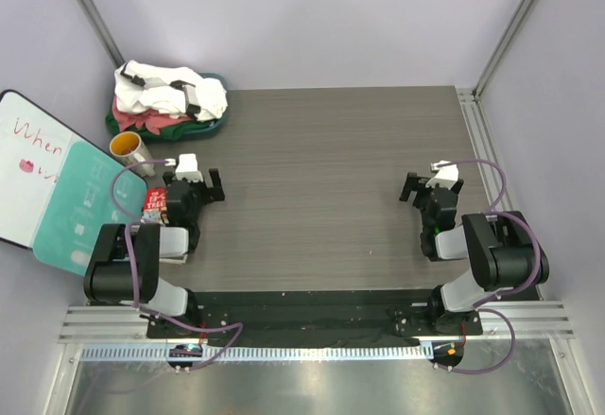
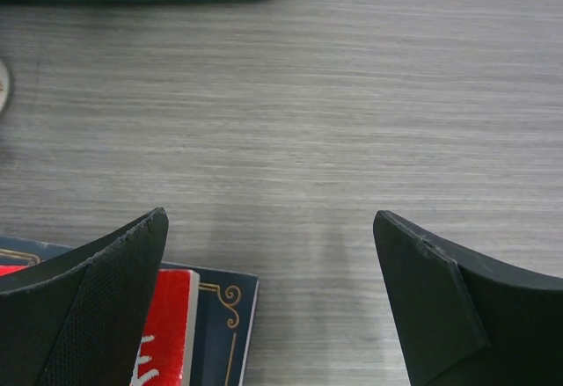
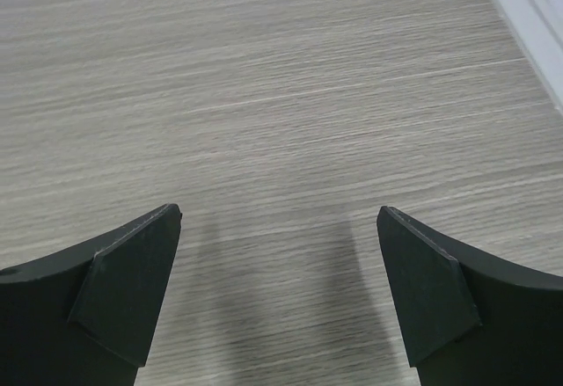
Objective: Fold and stack the t-shirts
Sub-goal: Grab the tshirt from the pile
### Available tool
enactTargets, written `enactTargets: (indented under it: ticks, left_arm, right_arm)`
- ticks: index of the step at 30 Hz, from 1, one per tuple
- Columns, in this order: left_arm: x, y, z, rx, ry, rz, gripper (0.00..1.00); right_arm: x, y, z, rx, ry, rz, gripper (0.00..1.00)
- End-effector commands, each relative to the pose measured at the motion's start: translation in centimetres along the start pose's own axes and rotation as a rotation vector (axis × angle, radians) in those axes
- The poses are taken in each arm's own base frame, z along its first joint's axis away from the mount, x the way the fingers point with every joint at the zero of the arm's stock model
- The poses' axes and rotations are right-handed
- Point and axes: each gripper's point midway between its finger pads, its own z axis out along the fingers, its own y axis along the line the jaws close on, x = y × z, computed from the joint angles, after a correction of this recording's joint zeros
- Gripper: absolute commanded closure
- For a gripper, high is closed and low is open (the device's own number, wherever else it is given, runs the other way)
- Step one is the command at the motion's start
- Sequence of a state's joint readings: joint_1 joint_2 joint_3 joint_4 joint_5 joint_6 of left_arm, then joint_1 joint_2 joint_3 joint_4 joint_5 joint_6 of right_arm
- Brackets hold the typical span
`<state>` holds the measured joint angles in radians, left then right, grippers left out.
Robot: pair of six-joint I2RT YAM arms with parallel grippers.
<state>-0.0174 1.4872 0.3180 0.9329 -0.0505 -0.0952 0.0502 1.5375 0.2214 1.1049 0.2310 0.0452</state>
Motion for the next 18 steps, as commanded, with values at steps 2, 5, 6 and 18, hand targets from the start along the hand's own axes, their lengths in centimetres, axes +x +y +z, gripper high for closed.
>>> enactTargets:
  ticks: [2, 5, 6, 18]
  left_arm:
    - [-4.6, -2.3, 0.5, 0.135, 0.06, 0.058, 0.0]
    - [-7.3, -4.4, -0.2, 0.307, 0.151, 0.229, 0.0]
    - [-8.1, -4.9, -0.5, 0.353, 0.165, 0.279, 0.0]
    - [-12.4, 0.4, 5.1, 0.337, 0.608, 0.616, 0.0]
  right_arm:
    - [-4.7, 2.4, 0.5, -0.124, -0.06, -0.027, 0.0]
    - [-7.3, 4.5, 0.9, -0.253, 0.017, -0.151, 0.0]
    - [-7.9, 5.5, 0.8, -0.313, 0.042, -0.178, 0.0]
    - [-11.9, 8.5, 2.9, -0.586, 0.485, -0.435, 0.0]
